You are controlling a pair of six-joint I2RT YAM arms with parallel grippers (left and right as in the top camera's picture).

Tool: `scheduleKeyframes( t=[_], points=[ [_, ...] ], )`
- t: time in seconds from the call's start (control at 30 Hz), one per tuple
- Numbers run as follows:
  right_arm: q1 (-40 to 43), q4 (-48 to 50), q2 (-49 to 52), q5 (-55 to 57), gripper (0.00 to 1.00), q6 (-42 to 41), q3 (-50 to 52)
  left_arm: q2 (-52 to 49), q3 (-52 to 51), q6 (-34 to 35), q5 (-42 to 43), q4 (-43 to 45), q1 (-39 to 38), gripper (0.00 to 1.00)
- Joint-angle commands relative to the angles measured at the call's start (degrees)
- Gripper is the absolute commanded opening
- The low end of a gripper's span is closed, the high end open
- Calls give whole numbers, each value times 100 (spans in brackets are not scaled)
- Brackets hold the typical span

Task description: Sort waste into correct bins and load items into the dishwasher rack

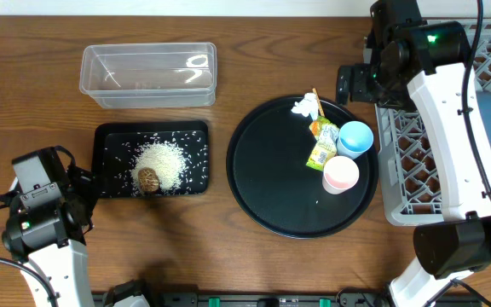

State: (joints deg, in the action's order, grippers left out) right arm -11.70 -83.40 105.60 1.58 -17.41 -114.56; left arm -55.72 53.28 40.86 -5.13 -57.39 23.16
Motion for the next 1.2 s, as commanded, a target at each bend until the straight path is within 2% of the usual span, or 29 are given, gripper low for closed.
scheduleKeyframes(
  t=[0.0,0.13,0.3,0.4,0.5,0.67,0.97,1.17],
  points=[
    [-48,4,17,98,99,-59,28,-7,9,188,579,-44,17,98],
    [-48,7,17,96,99,-59,28,-7,9,448,831,-39,17,98],
    [-48,4,17,96,99,-57,28,-7,9,446,1845,-81,17,98],
    [-48,4,17,96,99,-57,28,-7,9,-90,2824,-59,11,98],
    [-48,4,17,98,99,-57,28,-7,9,-553,3331,-20,-105,98],
    [-48,4,17,98,99,-57,28,-7,11,-1130,3222,-170,-673,98],
    [-68,4,17,98,99,-57,28,-7,286,-1123,2057,-197,-2114,98],
    [-70,7,17,98,99,-57,28,-7,514,-1130,1897,-26,-3029,98]
  ],
)
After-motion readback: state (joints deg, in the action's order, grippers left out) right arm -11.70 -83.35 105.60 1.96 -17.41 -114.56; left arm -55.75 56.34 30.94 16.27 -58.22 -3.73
